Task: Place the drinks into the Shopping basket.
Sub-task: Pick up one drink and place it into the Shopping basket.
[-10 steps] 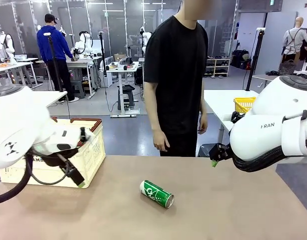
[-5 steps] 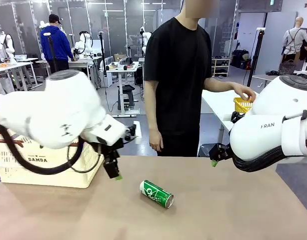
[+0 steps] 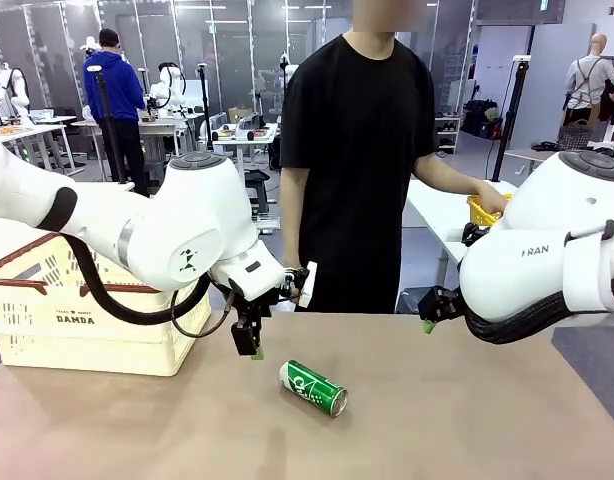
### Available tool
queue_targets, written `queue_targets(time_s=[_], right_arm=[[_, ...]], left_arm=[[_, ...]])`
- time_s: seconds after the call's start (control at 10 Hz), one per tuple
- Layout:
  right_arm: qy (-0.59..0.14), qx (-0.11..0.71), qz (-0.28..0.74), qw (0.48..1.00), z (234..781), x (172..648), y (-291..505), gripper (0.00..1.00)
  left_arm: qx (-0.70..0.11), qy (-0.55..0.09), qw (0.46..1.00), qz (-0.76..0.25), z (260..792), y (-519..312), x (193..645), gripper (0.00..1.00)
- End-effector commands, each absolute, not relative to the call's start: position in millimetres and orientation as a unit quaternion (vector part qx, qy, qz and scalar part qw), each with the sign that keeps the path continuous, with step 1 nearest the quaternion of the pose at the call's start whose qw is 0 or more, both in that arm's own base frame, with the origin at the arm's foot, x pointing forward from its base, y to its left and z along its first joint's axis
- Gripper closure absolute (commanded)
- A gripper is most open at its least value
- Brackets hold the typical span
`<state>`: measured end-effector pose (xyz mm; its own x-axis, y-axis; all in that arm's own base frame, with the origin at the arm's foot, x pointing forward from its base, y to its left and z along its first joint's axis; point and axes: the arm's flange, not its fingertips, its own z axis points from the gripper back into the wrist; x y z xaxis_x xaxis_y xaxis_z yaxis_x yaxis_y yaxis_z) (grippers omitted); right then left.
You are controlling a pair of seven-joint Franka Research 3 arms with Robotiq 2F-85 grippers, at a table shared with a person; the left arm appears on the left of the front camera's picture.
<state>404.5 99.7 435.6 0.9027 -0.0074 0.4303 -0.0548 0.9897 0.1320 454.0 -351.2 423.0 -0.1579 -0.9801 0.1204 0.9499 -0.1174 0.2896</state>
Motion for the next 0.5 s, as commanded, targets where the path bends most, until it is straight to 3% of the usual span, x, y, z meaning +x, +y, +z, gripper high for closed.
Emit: queue_targets(time_s=[0.0, 0.4], right_arm=[[-0.219, 0.072, 0.011, 0.973, 434.8, 404.5, 98.8, 0.00], [-0.219, 0.072, 0.011, 0.973, 434.8, 404.5, 98.8, 0.00]], left_arm=[[0.042, -0.157, 0.662, -0.732, 426.5, -345.1, 447.7, 0.00], [0.047, -0.152, 0.655, -0.738, 424.3, -349.6, 454.3, 0.00]])
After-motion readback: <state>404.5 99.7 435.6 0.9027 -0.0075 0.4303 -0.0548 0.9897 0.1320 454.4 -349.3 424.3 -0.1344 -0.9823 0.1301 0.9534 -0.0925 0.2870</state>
